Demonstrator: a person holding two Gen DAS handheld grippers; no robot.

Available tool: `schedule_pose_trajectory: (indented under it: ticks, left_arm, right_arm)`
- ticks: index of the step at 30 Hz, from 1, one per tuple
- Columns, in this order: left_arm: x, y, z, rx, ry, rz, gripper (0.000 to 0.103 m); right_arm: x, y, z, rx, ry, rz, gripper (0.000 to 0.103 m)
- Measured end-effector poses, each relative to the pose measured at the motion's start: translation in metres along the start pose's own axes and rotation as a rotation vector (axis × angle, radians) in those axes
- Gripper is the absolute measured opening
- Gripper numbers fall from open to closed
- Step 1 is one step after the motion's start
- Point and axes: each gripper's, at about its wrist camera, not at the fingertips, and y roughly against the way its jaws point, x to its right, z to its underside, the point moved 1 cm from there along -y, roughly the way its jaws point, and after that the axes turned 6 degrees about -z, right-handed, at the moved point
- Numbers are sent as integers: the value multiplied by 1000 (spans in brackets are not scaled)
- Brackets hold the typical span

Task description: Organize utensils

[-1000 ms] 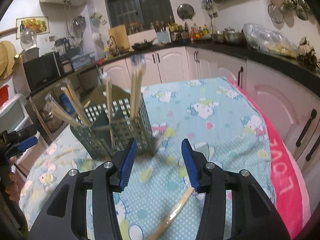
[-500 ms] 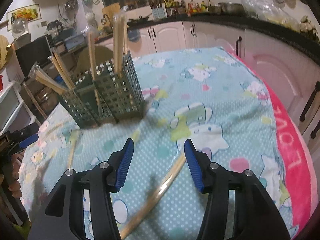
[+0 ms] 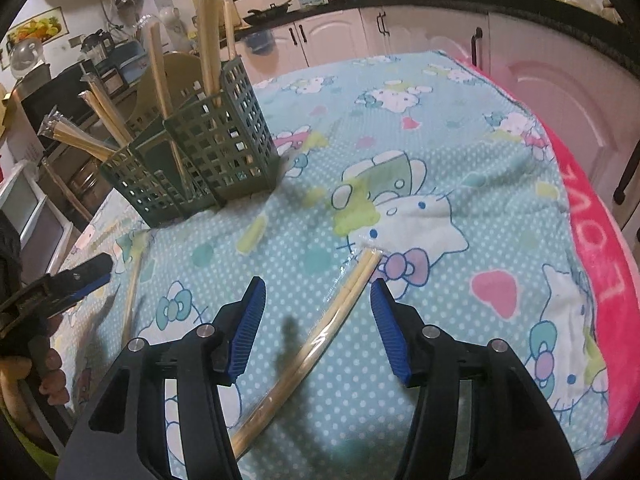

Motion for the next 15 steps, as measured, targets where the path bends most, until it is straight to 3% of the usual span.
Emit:
schedule_pose_trajectory:
  ticks: [4, 15]
  left_arm:
    - [-1, -15, 2, -46, 9, 12, 43]
    - [-2, -29, -12, -47, 4, -30, 41]
  right_arm:
    - [8, -8, -1, -27, -32, 9, 53]
    - [9, -33, -16, -71, -1, 64, 53]
